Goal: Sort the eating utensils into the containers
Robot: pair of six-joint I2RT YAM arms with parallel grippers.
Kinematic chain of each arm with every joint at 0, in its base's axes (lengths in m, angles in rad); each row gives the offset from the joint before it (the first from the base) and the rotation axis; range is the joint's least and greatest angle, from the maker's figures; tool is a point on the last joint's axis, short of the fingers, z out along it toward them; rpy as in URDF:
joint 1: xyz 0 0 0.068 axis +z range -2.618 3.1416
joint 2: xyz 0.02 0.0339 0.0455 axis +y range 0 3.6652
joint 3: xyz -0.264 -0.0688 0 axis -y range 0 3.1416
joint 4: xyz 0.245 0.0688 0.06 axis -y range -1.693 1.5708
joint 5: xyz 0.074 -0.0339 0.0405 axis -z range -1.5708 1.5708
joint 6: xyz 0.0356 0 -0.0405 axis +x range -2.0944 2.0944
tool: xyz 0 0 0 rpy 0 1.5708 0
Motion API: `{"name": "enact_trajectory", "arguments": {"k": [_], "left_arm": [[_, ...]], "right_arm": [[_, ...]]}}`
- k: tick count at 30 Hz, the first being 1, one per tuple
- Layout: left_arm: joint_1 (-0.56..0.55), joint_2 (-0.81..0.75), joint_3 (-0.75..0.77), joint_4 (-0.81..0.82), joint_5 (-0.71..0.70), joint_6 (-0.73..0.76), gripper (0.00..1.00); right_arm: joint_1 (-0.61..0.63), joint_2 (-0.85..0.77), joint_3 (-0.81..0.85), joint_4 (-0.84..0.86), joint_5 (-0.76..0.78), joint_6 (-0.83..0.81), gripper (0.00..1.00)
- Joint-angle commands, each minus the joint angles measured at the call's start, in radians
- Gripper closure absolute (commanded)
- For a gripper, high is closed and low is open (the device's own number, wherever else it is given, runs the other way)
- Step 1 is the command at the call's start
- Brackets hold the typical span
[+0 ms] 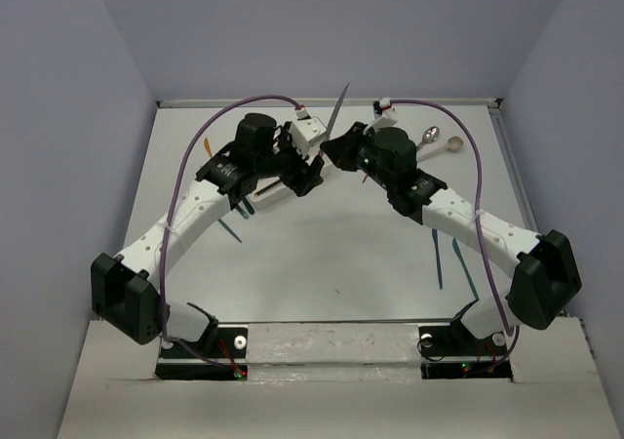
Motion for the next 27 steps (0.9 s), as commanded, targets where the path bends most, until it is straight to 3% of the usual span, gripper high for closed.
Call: {"name": "enact_trajectory", "arguments": {"k": [1, 5, 8, 14, 15, 19, 23, 24, 25, 26, 27], "left_arm": [[-0.002, 0.051, 0.024, 0.074, -0.042, -0.030, 0.19], [-0.002, 0.071, 0.033, 0.114, -0.086, -0.043, 0.23], [-0.002, 0.077, 0.033, 0.128, -0.100, -0.044, 0.32], [-0.001, 0.077, 0.001, 0.155, -0.129, -0.032, 0.67], [-0.001, 0.073, -0.009, 0.160, -0.131, -0.033, 0.79], [0.002, 0.066, -0.022, 0.168, -0.132, -0.033, 1.00], [0.034, 0.075, -0.029, 0.143, -0.151, -0.012, 1.00], [0.053, 0.083, -0.020, 0.119, -0.149, 0.015, 1.00], [0.077, 0.095, -0.013, 0.105, -0.149, 0.032, 1.00], [0.135, 0.111, -0.002, 0.091, -0.149, 0.052, 1.00], [0.171, 0.143, 0.018, 0.074, -0.152, 0.071, 1.00]], "right_arm": [[0.008, -0.017, 0.020, 0.101, -0.043, 0.023, 1.00], [0.017, 0.003, 0.023, 0.112, -0.078, 0.039, 1.00], [0.017, 0.011, 0.018, 0.124, -0.091, 0.045, 1.00], [0.017, 0.038, 0.023, 0.136, -0.138, 0.057, 1.00], [0.017, 0.043, 0.026, 0.138, -0.141, 0.059, 1.00], [0.017, 0.070, 0.033, 0.138, -0.160, 0.060, 1.00], [0.017, 0.090, 0.047, 0.109, -0.166, 0.043, 1.00], [0.007, 0.090, 0.050, 0.095, -0.169, 0.027, 0.94], [0.006, 0.089, 0.052, 0.080, -0.172, 0.016, 0.77], [-0.004, 0.080, 0.046, 0.064, -0.170, 0.007, 0.46], [-0.015, 0.071, 0.038, 0.035, -0.169, -0.009, 0.38]]}}
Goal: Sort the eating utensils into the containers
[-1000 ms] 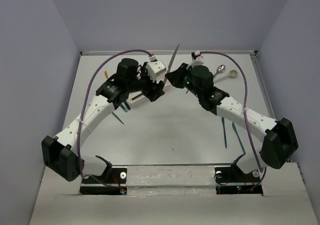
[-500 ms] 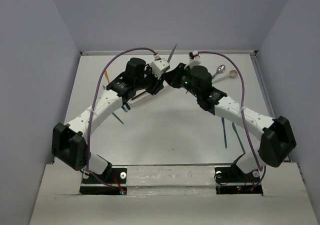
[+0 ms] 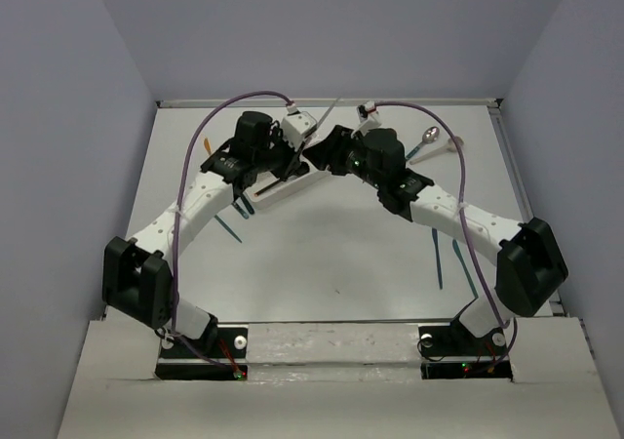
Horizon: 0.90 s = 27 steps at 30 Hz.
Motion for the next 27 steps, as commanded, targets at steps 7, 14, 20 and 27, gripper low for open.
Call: {"name": "enact_trajectory", "arguments": {"k": [7, 14, 20, 27], "left_arm": [[0.292, 0.175, 0.060, 0.094, -0.214, 0.316, 1.00], [0.291, 0.232, 0.065, 0.197, -0.210, 0.448, 1.00], [0.283, 0.370, 0.152, 0.187, -0.248, 0.491, 1.00], [0.277, 0.462, 0.192, 0.210, -0.241, 0.499, 1.00]], "right_arm": [[-0.053, -0.147, -0.120, -0.089, 0.035, -0.116, 0.20], [-0.084, -0.205, -0.173, -0.158, 0.094, -0.182, 0.20], [-0.138, -0.245, -0.253, -0.169, 0.065, -0.186, 0.20], [-0.191, -0.311, -0.321, -0.194, 0.055, -0.193, 0.21]]}}
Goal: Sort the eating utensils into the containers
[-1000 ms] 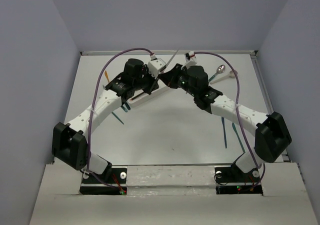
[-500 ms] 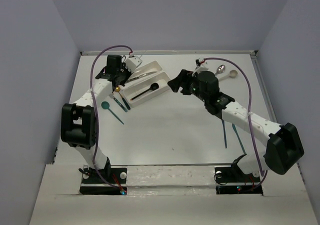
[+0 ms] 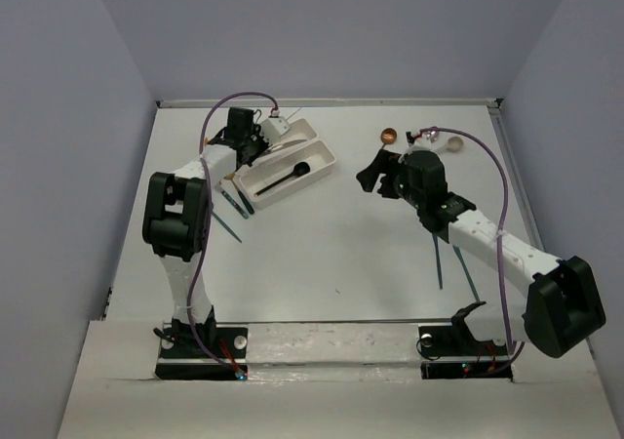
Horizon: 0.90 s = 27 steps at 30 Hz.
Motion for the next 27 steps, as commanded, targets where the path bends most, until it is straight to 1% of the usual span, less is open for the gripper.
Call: {"name": "enact_trajectory", "arguments": {"k": [1, 5, 8, 9, 12, 13, 14, 16, 18, 19, 23, 27], "left_arm": [[-0.003, -0.003, 0.046, 0.048, -0.006, 0.020, 1.00], [-0.004, 0.026, 0.049, 0.048, -0.009, 0.026, 1.00], [-0.004, 0.034, 0.037, 0.048, -0.017, 0.040, 0.91], [-0.004, 0.034, 0.028, 0.048, -0.017, 0.046, 0.86], [-0.004, 0.031, 0.020, 0.048, -0.017, 0.046, 0.83], [-0.004, 0.032, 0.017, 0.048, -0.018, 0.046, 0.78], [-0.004, 0.031, 0.019, 0.048, -0.017, 0.046, 0.76], [-0.004, 0.031, 0.014, 0.050, -0.015, 0.048, 0.71], [-0.004, 0.031, 0.014, 0.048, -0.017, 0.048, 0.69], [-0.004, 0.032, 0.016, 0.048, -0.017, 0.046, 0.63], [-0.004, 0.032, 0.016, 0.048, -0.024, 0.042, 0.58], [-0.004, 0.014, 0.019, 0.048, -0.026, 0.023, 0.58]], "right_arm": [[-0.009, -0.064, -0.025, 0.000, 0.004, -0.033, 0.21], [-0.018, -0.084, -0.037, -0.023, 0.022, -0.045, 0.21], [-0.018, -0.095, -0.048, -0.029, 0.033, -0.053, 0.20], [-0.018, -0.095, -0.048, -0.030, 0.035, -0.057, 0.20], [-0.018, -0.092, -0.046, -0.035, 0.038, -0.059, 0.20], [-0.018, -0.092, -0.048, -0.037, 0.038, -0.060, 0.20], [-0.027, -0.090, -0.046, -0.038, 0.039, -0.059, 0.20], [-0.027, -0.092, -0.046, -0.043, 0.041, -0.062, 0.20], [-0.027, -0.095, -0.046, -0.049, 0.042, -0.064, 0.20], [-0.027, -0.098, -0.045, -0.050, 0.044, -0.067, 0.20], [-0.027, -0.107, -0.046, -0.060, 0.047, -0.071, 0.20], [-0.036, -0.123, -0.045, -0.067, 0.059, -0.082, 0.20]]}}
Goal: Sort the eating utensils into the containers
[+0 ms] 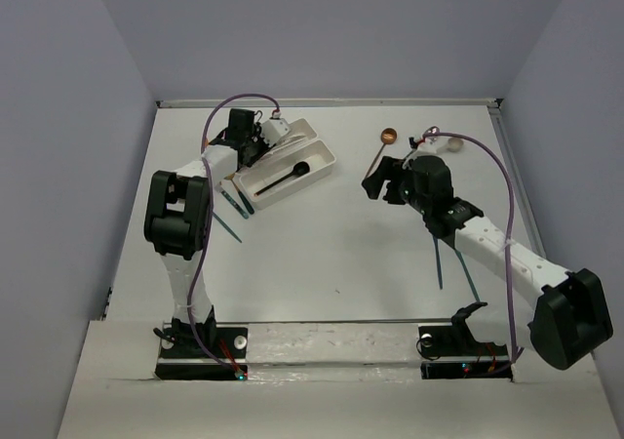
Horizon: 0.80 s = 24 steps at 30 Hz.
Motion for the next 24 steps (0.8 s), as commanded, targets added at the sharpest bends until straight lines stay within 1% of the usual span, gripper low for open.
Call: {"name": "enact_trajectory", "arguments": {"k": [1, 3, 4, 10, 15, 19, 24], "left_arm": [[-0.004, -0.026, 0.020, 0.033, -0.010, -0.021, 0.57], [-0.004, -0.041, 0.032, 0.028, -0.012, -0.039, 0.57], [-0.004, -0.048, 0.040, 0.024, -0.013, -0.070, 0.54], [-0.006, -0.110, 0.132, -0.042, -0.003, -0.197, 0.50], [-0.024, -0.172, 0.172, -0.126, 0.051, -0.266, 0.47], [-0.032, -0.207, 0.189, -0.200, 0.082, -0.302, 0.46], [-0.032, -0.265, 0.163, -0.232, 0.093, -0.336, 0.45]], "right_arm": [[-0.015, -0.047, 0.002, 0.004, 0.027, -0.031, 0.20], [-0.015, -0.053, 0.003, -0.029, 0.038, -0.036, 0.20], [-0.024, -0.055, 0.003, -0.038, 0.043, -0.036, 0.19], [-0.057, -0.058, 0.000, -0.101, 0.072, -0.053, 0.16], [-0.137, -0.055, -0.024, -0.120, 0.060, -0.054, 0.15], [-0.215, -0.055, -0.056, -0.128, 0.012, -0.057, 0.14], [-0.309, -0.065, -0.090, -0.128, -0.042, -0.063, 0.13]]}}
